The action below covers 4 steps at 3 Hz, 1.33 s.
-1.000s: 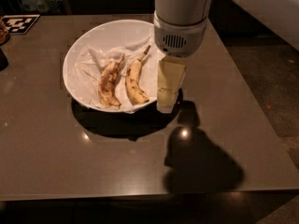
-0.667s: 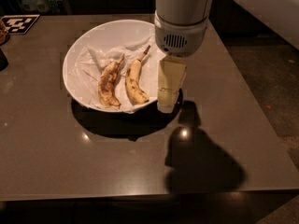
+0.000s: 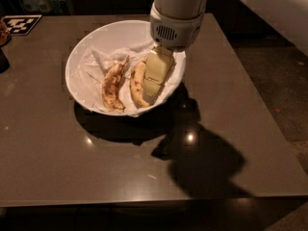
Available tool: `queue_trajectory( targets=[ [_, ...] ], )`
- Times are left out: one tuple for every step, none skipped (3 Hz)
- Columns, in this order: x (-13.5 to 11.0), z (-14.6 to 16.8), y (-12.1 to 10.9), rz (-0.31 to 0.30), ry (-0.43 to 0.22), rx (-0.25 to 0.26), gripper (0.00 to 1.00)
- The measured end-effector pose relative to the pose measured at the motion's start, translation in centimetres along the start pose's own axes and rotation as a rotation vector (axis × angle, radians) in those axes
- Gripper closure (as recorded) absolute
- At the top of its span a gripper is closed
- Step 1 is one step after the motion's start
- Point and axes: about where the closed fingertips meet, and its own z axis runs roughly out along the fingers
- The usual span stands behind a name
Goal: Pick banana from white bowl
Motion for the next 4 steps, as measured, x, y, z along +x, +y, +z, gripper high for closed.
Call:
queue_trajectory(
  targets=[
    [-0.6, 0.1, -0.2, 0.008, -0.020, 0.008, 0.00],
    [-0.9, 0.3, -0.2, 0.011, -0.047, 0.012, 0.00],
    [-1.3, 1.9, 0.0, 0.021, -0.073, -0.014, 0.00],
    [-1.1, 3.9, -0.9, 0.043, -0.087, -0.051, 0.00]
  ],
)
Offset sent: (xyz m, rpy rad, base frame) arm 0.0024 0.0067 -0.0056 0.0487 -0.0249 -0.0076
